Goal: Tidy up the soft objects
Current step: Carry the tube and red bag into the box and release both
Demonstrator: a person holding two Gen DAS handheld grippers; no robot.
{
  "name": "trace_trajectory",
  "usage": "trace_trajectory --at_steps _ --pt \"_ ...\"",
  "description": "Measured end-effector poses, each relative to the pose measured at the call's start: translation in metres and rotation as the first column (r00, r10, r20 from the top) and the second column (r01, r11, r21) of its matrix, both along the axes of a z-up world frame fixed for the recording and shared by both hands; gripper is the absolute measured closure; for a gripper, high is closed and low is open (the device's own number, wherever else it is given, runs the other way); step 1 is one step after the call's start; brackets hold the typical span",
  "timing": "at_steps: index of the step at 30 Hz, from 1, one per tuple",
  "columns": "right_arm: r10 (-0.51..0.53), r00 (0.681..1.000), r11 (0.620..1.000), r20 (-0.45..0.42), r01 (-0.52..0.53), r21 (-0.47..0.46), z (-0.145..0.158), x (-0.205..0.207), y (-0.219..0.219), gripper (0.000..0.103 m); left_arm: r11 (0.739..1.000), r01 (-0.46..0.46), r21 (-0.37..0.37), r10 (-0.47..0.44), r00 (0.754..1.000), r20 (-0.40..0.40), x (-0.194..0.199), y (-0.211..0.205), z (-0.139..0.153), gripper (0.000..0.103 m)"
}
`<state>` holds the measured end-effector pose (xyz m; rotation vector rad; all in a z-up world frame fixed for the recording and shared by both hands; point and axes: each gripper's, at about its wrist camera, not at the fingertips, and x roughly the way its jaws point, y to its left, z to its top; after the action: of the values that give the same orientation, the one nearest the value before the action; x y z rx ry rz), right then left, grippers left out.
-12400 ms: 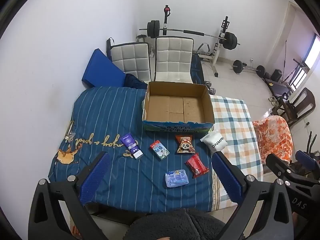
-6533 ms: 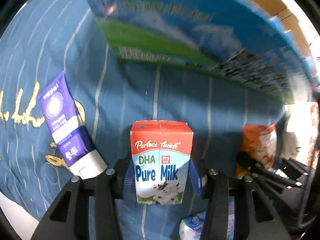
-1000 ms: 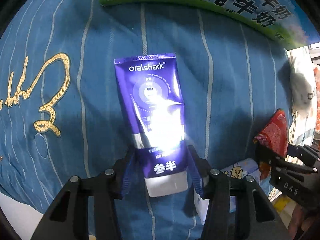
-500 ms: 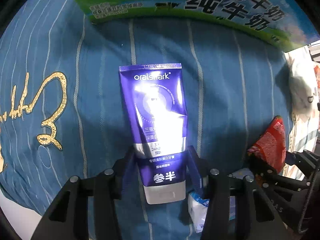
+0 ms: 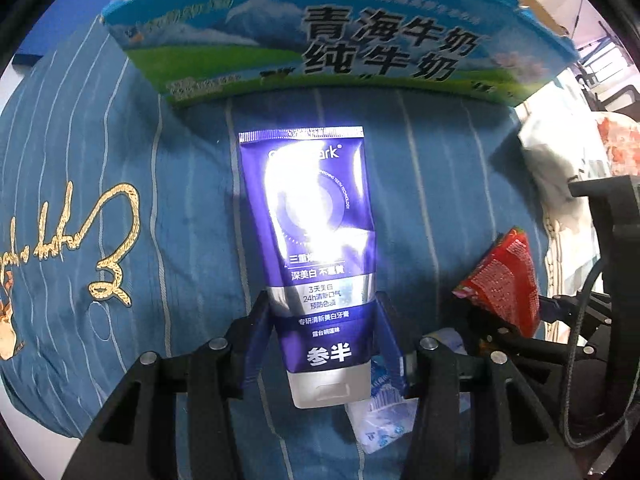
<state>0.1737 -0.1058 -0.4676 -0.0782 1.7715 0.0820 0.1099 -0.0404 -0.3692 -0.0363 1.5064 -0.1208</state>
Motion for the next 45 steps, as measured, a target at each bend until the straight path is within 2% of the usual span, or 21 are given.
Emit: trace_trajectory --at_steps 5,10,15,22,29,34,37,41,45 --pt "-0.017 0.999 1.000 0.031 0.016 0.021 0.015 -0.006 -0.005 0.055 1.000 -0.001 -0.025 0.002 1.000 0.031 0.002 0.003 0.017 0.056" --pt "-0.046 0.996 0.997 0.071 0.041 0.066 0.045 -0.010 -0.011 0.055 0.998 0.007 -0.068 -0.002 0.997 0.078 0.000 0.006 0.056 0.056" --pt "-0.081 0.989 0.989 0.127 0.064 0.134 0.086 -0.006 -0.018 0.055 0.989 0.005 -0.150 0.012 0.994 0.112 0.012 0.012 0.094 0.056" --pt "-0.125 0.963 0.972 0.238 0.071 0.222 0.160 0.009 -0.026 0.055 0.970 0.010 -0.244 0.035 0.983 0.181 0.046 0.022 0.141 0.056" --pt "-0.151 0.927 0.960 0.344 0.055 0.275 0.228 0.057 -0.027 0.055 0.958 0.013 -0.285 0.054 0.973 0.226 0.099 0.033 0.175 0.056" --pt "-0.175 0.907 0.959 0.384 0.069 0.276 0.237 0.105 -0.031 0.055 0.954 -0.003 -0.301 0.072 0.973 0.218 0.146 0.039 0.166 0.056" --pt "-0.180 0.899 0.962 0.398 0.076 0.263 0.228 0.139 -0.030 0.055 0.951 -0.019 -0.307 0.083 0.977 0.196 0.173 0.044 0.155 0.056" --pt "-0.178 0.909 0.966 0.377 0.088 0.242 0.211 0.184 -0.031 0.055 0.955 -0.041 -0.295 0.091 0.983 0.158 0.214 0.048 0.135 0.056" --pt "-0.171 0.933 0.970 0.317 0.103 0.221 0.175 0.223 -0.032 0.055 0.962 -0.062 -0.267 0.095 0.989 0.113 0.250 0.051 0.109 0.056"
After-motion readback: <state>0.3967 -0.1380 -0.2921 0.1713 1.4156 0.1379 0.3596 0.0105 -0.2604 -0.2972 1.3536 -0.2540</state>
